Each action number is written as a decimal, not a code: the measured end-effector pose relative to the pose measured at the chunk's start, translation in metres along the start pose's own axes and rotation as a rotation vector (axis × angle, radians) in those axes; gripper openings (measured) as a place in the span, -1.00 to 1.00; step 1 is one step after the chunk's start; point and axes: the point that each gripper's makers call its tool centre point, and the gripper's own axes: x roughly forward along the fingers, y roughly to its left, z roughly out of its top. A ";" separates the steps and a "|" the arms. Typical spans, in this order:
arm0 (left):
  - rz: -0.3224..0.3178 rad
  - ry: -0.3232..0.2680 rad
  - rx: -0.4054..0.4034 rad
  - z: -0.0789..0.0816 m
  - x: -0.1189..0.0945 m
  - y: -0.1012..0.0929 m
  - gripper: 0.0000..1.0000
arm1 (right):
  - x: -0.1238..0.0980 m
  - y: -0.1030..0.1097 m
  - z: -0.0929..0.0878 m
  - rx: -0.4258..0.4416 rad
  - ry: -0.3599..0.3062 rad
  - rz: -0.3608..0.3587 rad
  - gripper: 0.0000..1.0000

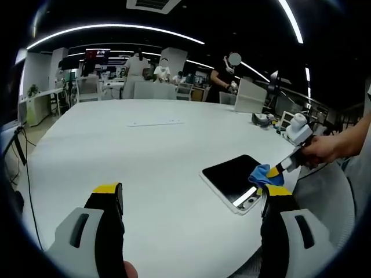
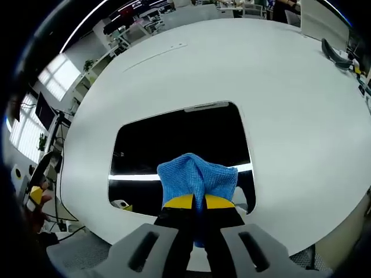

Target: Wipe the mirror surface with the cleaning cloth until all visible marks leave the cleaned area.

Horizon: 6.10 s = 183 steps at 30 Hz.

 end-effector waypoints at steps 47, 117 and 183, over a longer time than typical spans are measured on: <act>0.031 0.043 -0.035 -0.015 -0.016 -0.001 0.98 | 0.018 0.066 0.001 -0.067 0.031 0.071 -1.00; 0.029 0.136 -0.030 -0.041 -0.011 -0.006 0.96 | 0.046 0.128 0.029 -0.161 0.040 0.161 -1.00; 0.046 0.124 -0.047 -0.040 -0.009 -0.004 0.98 | 0.072 0.084 0.099 -0.224 -0.017 0.067 -1.00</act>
